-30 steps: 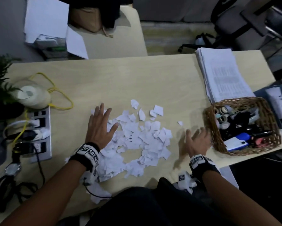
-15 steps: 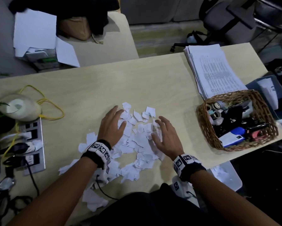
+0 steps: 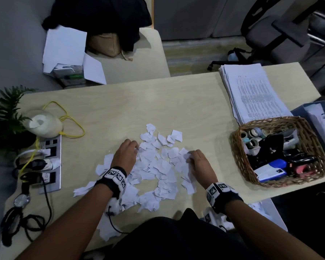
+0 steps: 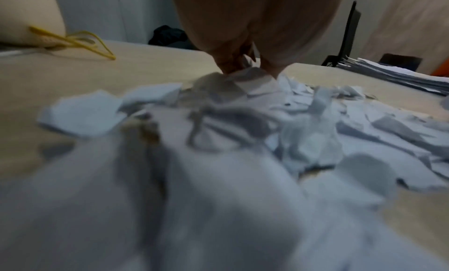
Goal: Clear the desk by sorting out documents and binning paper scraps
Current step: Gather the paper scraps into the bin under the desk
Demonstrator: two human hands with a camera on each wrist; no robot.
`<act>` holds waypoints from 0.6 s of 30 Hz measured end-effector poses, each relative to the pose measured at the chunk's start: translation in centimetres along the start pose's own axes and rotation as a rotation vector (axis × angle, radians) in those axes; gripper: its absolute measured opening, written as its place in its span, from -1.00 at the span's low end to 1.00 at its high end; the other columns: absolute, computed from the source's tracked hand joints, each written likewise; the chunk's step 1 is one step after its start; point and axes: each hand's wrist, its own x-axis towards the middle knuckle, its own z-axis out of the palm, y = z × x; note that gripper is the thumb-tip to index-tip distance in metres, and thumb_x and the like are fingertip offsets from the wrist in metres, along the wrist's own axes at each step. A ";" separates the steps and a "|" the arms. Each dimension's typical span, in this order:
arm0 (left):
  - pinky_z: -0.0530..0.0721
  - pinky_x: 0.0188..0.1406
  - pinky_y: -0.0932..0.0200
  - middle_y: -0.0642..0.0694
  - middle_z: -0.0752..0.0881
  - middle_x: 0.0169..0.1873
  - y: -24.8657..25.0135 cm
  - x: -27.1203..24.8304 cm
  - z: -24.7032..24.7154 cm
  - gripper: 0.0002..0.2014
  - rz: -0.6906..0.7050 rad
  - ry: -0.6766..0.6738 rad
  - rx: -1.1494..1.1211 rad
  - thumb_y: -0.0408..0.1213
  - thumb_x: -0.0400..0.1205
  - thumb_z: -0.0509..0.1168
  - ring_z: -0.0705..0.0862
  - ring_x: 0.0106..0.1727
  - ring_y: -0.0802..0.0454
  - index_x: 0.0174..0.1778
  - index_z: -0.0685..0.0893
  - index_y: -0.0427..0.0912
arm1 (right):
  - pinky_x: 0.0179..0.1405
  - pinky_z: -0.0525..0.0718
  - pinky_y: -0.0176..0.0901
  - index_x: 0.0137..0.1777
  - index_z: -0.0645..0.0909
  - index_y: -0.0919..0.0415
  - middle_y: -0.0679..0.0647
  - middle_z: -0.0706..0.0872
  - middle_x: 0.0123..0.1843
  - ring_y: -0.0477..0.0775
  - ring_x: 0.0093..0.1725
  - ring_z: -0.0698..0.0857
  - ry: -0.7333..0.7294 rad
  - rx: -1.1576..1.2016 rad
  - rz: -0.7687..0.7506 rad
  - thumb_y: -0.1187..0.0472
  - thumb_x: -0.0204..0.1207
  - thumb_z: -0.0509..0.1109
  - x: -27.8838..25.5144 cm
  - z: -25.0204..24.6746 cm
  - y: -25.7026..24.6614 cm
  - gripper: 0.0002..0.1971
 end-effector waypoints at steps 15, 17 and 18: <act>0.60 -0.09 0.11 -0.15 0.68 -0.09 6.9 2.2 -0.1 -0.73 -0.268 0.200 -0.373 -0.49 0.67 0.02 0.66 -0.03 -0.18 -0.03 0.64 -0.28 | -0.24 0.50 -0.07 -0.18 0.52 0.14 0.06 0.62 -0.28 0.07 -0.26 0.58 -0.220 0.161 0.026 -0.01 0.49 0.22 4.0 -4.8 0.7 -0.77; 0.57 -0.11 0.08 -0.14 0.69 -0.13 7.2 2.4 0.3 -0.75 -0.364 0.174 -0.369 -0.22 0.74 0.05 0.66 0.00 -0.23 -0.01 0.60 -0.25 | -0.20 0.51 -0.08 0.01 0.53 0.13 0.01 0.63 -0.19 0.05 -0.20 0.59 -0.250 0.074 0.001 -0.02 0.52 0.39 4.6 -4.4 1.1 -0.76; 0.59 -0.09 0.05 -0.14 0.69 -0.10 7.2 2.5 0.4 -0.73 -0.390 0.130 -0.317 -0.08 0.74 0.07 0.65 0.01 -0.22 0.04 0.55 -0.20 | -0.19 0.49 -0.07 0.10 0.50 0.14 0.02 0.63 -0.12 0.07 -0.16 0.59 -0.272 0.020 -0.015 -0.02 0.51 0.43 4.9 -4.1 1.3 -0.69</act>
